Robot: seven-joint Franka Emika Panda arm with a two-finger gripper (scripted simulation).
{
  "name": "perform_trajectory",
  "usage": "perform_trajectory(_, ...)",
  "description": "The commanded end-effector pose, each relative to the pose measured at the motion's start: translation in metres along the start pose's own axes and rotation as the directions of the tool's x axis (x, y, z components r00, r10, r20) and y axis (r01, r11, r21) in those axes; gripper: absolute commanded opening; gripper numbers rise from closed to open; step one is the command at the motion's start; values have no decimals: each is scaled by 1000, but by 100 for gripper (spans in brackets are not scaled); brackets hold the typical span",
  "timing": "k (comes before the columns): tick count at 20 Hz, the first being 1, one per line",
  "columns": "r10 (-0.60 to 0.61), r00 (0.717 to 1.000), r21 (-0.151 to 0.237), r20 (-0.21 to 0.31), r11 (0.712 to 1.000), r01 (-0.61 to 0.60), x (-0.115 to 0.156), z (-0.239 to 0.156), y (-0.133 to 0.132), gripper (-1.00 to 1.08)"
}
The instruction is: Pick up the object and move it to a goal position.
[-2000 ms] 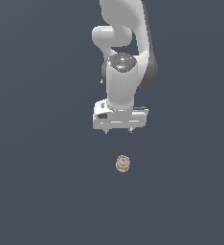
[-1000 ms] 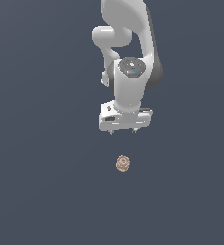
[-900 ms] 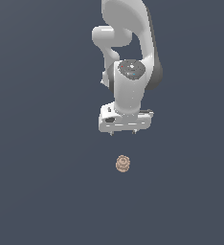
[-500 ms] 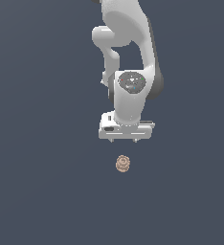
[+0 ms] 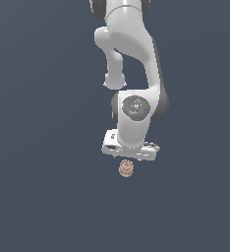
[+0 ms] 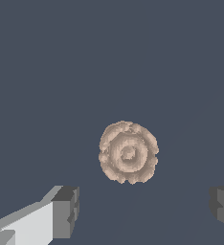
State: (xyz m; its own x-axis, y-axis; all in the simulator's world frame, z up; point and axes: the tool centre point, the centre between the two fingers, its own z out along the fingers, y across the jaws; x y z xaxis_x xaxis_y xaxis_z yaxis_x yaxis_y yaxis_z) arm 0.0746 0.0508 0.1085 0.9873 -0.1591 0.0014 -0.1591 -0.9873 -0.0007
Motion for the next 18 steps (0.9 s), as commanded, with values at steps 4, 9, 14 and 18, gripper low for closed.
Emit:
perform_trajectory(4, 52, 999, 0, 1, 999, -52, 12, 13, -3, 100)
perform_trajectory(9, 70, 998, -1, 1, 998, -70, 16, 17, -3, 100)
perform_trajectory(14, 67, 998, -1, 2, 998, -67, 15, 21, -4, 100)
perform_trajectory(18, 68, 998, -1, 2, 998, -68, 15, 38, -3, 100)
